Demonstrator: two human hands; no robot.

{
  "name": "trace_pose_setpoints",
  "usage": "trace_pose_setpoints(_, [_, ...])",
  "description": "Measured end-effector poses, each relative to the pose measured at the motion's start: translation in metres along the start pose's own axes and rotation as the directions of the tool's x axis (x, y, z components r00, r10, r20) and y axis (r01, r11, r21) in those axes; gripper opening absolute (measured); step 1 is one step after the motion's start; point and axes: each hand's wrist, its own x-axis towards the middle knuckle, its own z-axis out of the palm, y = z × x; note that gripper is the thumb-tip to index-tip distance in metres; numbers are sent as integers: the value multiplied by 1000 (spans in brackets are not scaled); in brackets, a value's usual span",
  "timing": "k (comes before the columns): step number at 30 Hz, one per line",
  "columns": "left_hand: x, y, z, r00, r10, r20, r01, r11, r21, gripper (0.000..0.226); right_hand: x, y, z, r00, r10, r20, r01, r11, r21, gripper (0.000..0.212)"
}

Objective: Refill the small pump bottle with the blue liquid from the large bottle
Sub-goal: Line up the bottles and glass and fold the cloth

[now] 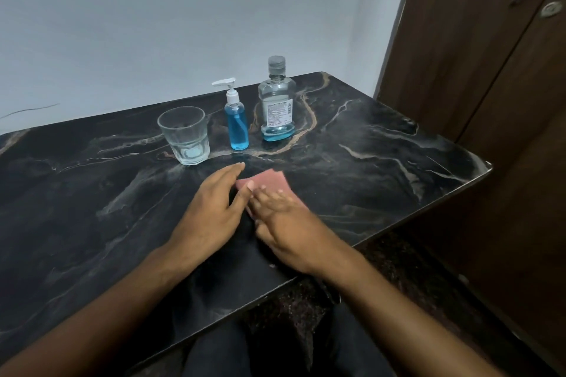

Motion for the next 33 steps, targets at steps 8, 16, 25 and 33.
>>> trace_pose_setpoints(8, [4, 18, 17, 995, 40, 90, -45, 998, 52, 46, -3, 79, -34, 959, 281, 27, -278, 958, -76, 60])
trace_pose_setpoints(16, [9, 39, 36, 997, 69, 35, -69, 998, 0, 36, -28, 28, -2, 988, 106, -111, -115, 990, -81, 57])
trace_pose_setpoints(25, [9, 43, 37, 994, 45, 101, -48, 998, 28, 44, -15, 145, -53, 869, 491, -57, -494, 869, -38, 56])
trace_pose_setpoints(33, [-3, 34, 23, 997, 33, -66, -34, 999, -9, 41, -11, 24, -5, 984, 72, -163, -73, 997, 2, 55])
